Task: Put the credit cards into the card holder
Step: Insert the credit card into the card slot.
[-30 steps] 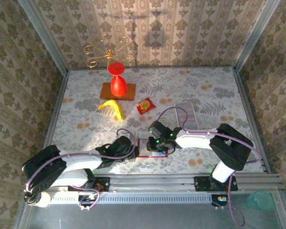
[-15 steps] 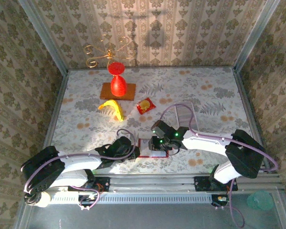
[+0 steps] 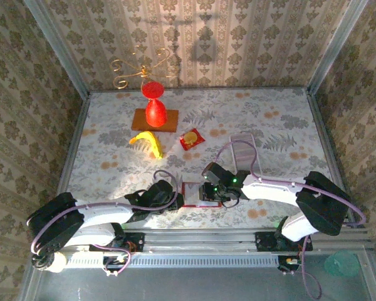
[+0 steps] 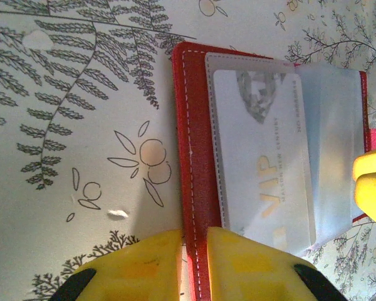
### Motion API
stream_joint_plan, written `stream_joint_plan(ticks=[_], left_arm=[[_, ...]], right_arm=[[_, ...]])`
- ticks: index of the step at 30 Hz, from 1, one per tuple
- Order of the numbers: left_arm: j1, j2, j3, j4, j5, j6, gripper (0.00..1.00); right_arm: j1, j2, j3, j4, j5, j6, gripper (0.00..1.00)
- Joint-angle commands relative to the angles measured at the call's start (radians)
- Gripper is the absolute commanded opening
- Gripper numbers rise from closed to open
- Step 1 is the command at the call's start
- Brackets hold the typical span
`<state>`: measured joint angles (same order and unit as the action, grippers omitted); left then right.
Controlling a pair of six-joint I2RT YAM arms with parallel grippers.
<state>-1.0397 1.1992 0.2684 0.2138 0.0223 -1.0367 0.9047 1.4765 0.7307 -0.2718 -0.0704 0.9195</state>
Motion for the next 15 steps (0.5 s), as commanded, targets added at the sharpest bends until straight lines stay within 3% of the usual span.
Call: stream_joint_plan(ticks=[1,3,7,15], left_arm=[[-0.009,-0.018,-0.002,-0.033,0.001,0.004,0.18],[-0.010,-0.027,-0.004,-0.040,0.000,0.002,0.18],[-0.013,-0.039,-0.006,-0.045,-0.011,0.004,0.18],[-0.012,-0.084,0.021,-0.105,-0.032,0.027,0.18]], right_arm=[[-0.012,0.004,0.015,-0.082,0.033,-0.005,0.44],[-0.017,-0.046,0.024,-0.171,0.098,-0.030,0.44],[-0.045,-0.187,-0.073,-0.050,0.047,-0.002,0.52],[-0.047,-0.159,-0.108,0.004,0.007,0.030,0.47]])
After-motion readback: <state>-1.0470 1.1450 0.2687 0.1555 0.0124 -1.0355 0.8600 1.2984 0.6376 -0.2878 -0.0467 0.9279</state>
